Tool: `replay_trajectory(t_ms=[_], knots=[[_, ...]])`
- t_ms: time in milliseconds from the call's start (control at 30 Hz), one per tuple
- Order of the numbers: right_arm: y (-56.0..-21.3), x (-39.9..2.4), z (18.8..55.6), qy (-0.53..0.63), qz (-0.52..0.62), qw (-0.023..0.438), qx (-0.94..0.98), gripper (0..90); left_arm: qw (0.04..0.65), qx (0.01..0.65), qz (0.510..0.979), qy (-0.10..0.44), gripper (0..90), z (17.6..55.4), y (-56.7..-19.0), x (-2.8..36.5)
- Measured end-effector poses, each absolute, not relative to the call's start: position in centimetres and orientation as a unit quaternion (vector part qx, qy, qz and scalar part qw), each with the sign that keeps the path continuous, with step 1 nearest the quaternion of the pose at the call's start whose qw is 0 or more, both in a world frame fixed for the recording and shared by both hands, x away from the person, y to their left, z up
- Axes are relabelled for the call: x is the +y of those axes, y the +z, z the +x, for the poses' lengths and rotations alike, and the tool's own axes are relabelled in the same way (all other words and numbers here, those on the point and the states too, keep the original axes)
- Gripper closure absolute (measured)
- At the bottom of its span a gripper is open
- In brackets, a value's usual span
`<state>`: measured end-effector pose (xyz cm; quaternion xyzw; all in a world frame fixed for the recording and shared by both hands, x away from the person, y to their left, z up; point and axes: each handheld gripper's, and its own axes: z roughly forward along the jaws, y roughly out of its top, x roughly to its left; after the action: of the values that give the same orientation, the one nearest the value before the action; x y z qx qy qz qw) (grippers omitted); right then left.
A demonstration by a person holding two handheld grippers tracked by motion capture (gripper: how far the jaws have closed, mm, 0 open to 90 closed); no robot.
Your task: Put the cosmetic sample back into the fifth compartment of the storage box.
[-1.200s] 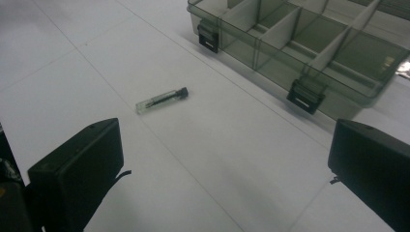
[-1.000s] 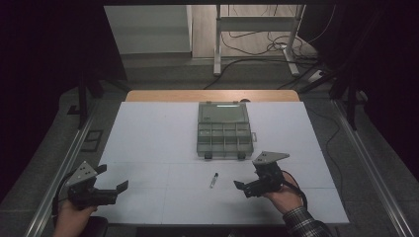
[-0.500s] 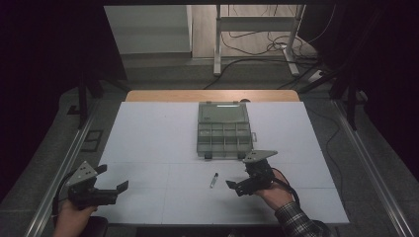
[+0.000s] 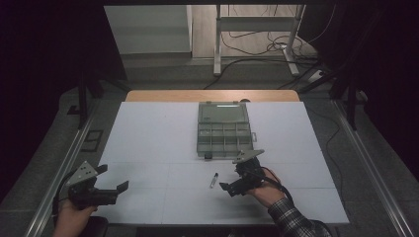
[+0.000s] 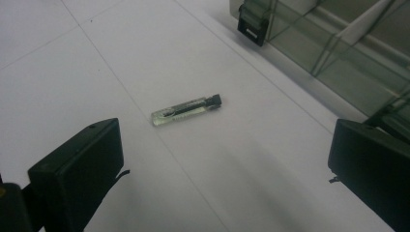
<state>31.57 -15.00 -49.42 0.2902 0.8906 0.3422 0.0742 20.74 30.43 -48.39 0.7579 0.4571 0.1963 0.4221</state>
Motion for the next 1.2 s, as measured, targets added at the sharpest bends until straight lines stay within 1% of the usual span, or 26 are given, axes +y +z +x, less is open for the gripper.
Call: replay_trajectory(t_ms=[267, 467, 533, 567, 600, 700, 1000, 1100, 1200], knots=[[-50.0, -13.1, 32.0, 0.316, 0.281, 0.072, 0.903, 0.0, 0.422, 0.456, 0.759, 0.197, 1.8, 20.7, -48.4, 30.4], [-50.6, -11.6, 32.5, 0.293, 0.275, 0.052, 0.914, 0.0, 0.422, 0.455, 0.759, 0.197, 1.7, 20.7, -48.4, 30.4], [-50.7, -11.4, 32.6, 0.29, 0.274, 0.052, 0.916, 0.0, 0.422, 0.455, 0.759, 0.197, 1.7, 20.7, -48.4, 30.4], [-50.9, -11.2, 32.7, 0.285, 0.273, 0.051, 0.917, 2.6, 0.421, 0.455, 0.76, 0.197, 1.7, 20.7, -48.4, 30.4], [-50.9, -11.2, 32.7, 0.285, 0.273, 0.051, 0.917, 2.6, 0.421, 0.455, 0.76, 0.197, 1.7, 20.7, -48.4, 30.4], [-50.9, -11.0, 32.8, 0.285, 0.274, 0.051, 0.917, 6.7, 0.422, 0.455, 0.76, 0.196, 1.7, 20.7, -48.4, 30.4], [-51.2, -10.1, 33.0, 0.283, 0.249, 0.047, 0.925, 27.5, 0.42, 0.454, 0.761, 0.197, 1.7, 20.7, -48.4, 30.4], [-51.5, -9.5, 32.9, 0.275, 0.238, 0.048, 0.93, 32.5, 0.421, 0.454, 0.76, 0.197, 1.7, 20.7, -48.4, 30.4], [-51.7, -9.3, 32.9, 0.269, 0.23, 0.051, 0.934, 35.0, 0.421, 0.453, 0.761, 0.197, 1.8, 20.7, -48.4, 30.4]])
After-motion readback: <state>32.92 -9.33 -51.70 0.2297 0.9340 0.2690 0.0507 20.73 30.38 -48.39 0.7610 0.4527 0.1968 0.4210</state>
